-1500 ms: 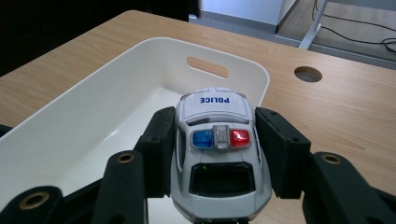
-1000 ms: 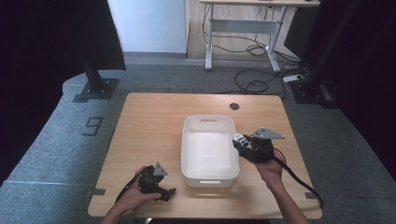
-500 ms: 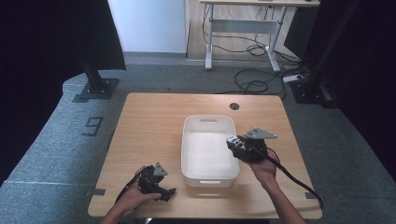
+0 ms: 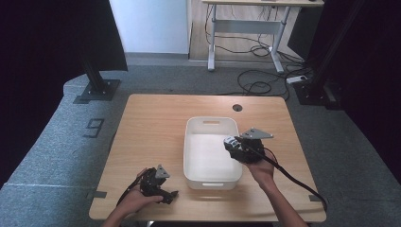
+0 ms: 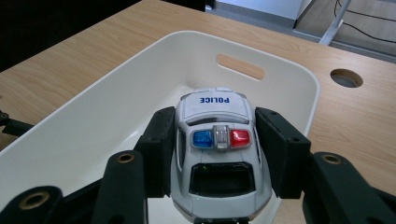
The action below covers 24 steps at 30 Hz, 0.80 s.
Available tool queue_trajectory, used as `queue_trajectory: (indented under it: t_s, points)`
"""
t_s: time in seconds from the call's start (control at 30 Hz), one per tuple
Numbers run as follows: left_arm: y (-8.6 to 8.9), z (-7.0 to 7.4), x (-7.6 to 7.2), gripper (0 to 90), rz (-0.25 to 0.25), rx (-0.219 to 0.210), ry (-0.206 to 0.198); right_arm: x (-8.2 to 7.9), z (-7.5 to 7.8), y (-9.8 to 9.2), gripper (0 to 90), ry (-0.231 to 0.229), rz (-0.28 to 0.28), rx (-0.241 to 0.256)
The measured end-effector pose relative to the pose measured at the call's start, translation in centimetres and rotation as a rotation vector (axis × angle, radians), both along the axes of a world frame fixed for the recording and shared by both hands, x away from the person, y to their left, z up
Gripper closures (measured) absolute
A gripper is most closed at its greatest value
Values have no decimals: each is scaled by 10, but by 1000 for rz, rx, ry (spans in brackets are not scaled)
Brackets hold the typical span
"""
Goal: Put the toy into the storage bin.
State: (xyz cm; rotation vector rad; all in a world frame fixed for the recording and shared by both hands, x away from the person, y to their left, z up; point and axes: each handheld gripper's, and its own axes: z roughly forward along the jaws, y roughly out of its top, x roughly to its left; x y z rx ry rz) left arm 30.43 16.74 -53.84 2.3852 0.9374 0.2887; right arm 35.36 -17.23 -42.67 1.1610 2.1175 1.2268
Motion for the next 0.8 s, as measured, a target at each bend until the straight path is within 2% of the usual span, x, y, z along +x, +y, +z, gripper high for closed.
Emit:
queue_trajectory:
  t_s: [0.47, 0.8]
  points:
    - [0, 0, 0, 35, 0, 0, -1, 6, -3, 4, 502, 13, -3, 6]
    - [0, 0, 0, 35, 1, 0, -1, 8, -3, 18, 502, 12, 22, 10]
